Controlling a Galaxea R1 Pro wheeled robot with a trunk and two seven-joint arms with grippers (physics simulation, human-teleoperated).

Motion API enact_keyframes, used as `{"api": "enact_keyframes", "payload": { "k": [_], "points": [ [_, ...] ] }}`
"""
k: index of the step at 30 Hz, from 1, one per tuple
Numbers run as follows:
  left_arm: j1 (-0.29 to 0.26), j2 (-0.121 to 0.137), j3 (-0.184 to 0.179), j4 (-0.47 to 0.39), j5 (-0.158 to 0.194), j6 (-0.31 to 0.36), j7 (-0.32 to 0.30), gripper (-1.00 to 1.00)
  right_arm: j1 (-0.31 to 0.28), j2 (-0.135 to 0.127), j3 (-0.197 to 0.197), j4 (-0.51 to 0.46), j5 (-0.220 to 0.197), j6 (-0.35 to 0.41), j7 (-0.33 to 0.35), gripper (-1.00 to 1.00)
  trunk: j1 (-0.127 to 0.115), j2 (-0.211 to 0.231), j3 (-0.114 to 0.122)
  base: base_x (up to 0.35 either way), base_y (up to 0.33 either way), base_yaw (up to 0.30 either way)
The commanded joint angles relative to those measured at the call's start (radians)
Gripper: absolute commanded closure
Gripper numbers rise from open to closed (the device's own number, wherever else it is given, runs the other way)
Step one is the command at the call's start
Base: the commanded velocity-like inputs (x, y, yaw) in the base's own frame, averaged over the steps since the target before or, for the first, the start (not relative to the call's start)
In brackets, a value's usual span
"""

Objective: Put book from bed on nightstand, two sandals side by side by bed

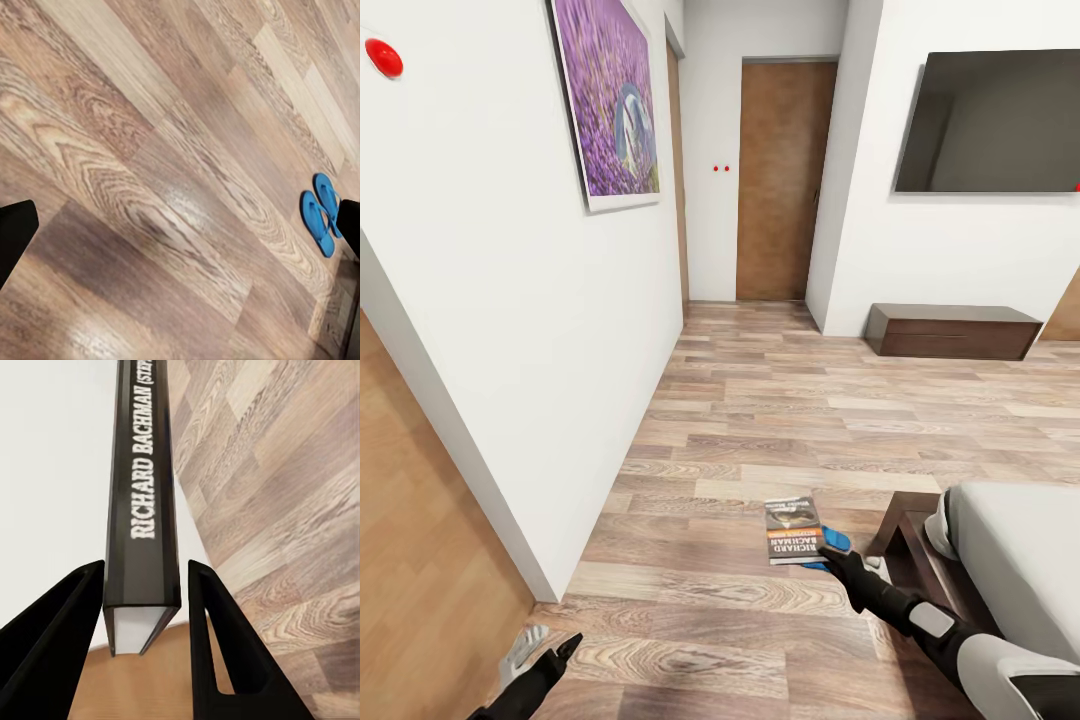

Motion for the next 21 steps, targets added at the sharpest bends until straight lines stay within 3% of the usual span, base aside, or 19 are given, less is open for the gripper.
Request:
{"api": "enact_keyframes", "payload": {
  "k": [1,21],
  "points": [
    [-0.001,0.0,-0.008,0.001,0.004,-0.005,-0.002,-1.0,-0.001,-0.001,0.005,0.003,-0.012,0.007,0.004,1.0,0.0,0.0,-0.001,0.0,0.0,0.0],
    [-0.001,-0.008,-0.009,0.001,0.003,-0.005,-0.002,-1.0,0.004,-0.021,0.006,0.016,-0.012,0.008,0.004,1.0,0.0,0.0,-0.001,0.026,0.0,0.0]
  ]
}}
